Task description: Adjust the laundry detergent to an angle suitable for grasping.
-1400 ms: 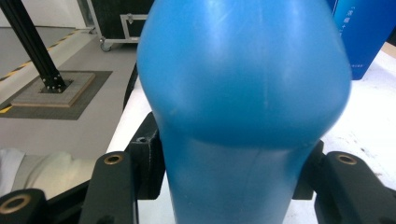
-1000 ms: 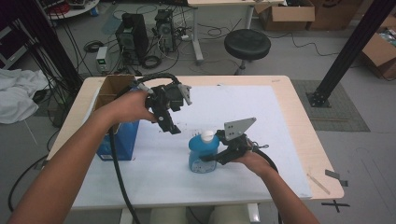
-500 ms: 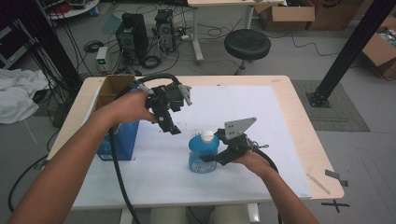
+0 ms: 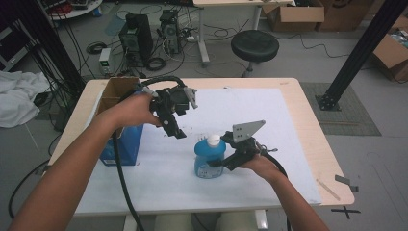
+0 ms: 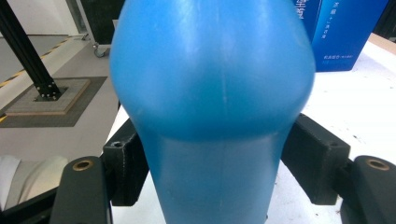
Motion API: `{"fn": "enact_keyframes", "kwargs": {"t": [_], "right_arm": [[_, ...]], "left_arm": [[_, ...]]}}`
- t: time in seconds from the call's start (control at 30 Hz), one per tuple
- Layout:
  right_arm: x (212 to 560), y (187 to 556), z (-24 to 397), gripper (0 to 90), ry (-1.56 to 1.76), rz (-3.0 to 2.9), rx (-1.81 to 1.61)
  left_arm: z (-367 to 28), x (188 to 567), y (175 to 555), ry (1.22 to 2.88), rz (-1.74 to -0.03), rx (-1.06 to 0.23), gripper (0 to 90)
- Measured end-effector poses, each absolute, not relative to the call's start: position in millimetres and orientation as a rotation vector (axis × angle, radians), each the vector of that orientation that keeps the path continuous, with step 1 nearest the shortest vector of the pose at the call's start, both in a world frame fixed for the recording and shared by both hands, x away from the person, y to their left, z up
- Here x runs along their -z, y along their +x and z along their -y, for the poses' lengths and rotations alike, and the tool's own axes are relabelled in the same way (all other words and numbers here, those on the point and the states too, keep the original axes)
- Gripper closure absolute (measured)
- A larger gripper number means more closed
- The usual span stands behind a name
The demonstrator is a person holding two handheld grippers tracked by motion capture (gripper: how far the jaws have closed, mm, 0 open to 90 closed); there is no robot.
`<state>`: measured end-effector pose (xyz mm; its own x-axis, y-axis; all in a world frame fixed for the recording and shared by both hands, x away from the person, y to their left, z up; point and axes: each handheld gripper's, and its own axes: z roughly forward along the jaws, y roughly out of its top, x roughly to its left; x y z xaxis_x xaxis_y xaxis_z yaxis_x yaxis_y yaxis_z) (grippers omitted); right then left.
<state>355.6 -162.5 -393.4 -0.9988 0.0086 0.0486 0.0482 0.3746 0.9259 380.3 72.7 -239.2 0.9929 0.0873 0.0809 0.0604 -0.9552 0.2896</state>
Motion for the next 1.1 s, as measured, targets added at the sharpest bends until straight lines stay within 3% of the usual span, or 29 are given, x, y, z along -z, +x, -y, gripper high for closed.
{"fn": "enact_keyframes", "kwargs": {"t": [1.1], "right_arm": [[384, 352, 196, 16.7, -0.136, 2.595, 1.750]], "left_arm": [[-71, 240, 381, 2.850, -0.119, -0.132, 21.0]]}}
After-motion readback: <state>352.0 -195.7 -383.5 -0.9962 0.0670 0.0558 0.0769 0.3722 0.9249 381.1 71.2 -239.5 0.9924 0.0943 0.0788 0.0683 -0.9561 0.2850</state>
